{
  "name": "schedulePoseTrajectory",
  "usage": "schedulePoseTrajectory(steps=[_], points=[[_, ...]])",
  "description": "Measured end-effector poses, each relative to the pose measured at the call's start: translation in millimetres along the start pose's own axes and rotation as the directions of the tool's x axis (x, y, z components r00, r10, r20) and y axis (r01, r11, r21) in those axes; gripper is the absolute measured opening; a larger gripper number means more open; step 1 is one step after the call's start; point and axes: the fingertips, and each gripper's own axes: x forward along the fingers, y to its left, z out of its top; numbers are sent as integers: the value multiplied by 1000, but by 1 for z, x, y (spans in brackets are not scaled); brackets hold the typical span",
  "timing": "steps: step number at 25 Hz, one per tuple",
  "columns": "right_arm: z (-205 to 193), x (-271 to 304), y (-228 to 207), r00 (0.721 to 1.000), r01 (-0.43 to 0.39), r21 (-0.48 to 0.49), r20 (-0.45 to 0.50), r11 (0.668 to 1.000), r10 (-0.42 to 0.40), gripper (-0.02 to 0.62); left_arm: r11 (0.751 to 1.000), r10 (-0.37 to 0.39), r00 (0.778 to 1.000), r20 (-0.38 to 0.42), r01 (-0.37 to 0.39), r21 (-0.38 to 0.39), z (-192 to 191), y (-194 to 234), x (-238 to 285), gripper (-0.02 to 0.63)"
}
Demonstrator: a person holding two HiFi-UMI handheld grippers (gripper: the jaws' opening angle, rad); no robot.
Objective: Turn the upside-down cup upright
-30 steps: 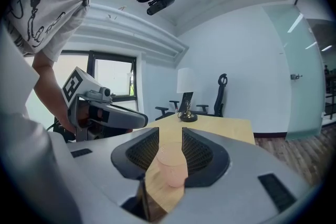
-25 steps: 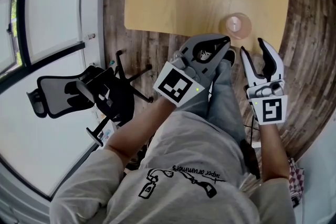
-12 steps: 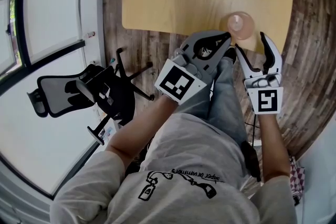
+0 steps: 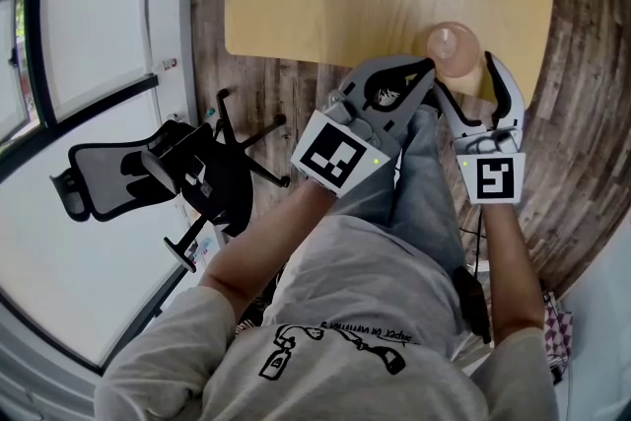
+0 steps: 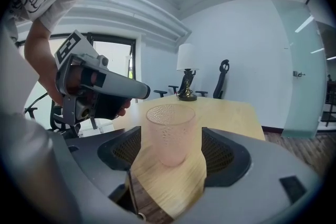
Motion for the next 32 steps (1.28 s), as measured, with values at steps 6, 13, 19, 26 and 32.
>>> schedulePoseTrajectory(steps=[6, 13, 19, 26, 32], points=[[-2, 9, 3, 1000, -7, -29, -2, 1000, 7, 344, 1000, -7, 1000, -6, 7, 8, -3, 0, 1, 9], [-5, 22, 1, 999, -20, -42, -26, 999, 19, 348, 1000, -17, 1000, -16, 16, -5, -7, 4, 6, 9], [-11, 29, 1, 999, -27, -42, -46, 999, 25, 351, 999, -27, 999, -22, 27, -18, -11, 4, 10, 9], [-9, 33, 6, 998, -44, -57, -37, 997, 42, 351, 999, -32, 999, -27, 31, -19, -14, 6, 10, 9], [-10, 33, 3, 999, -38, -30, -28, 999, 37, 350, 999, -28, 999, -16, 28, -18, -13, 5, 10, 9]])
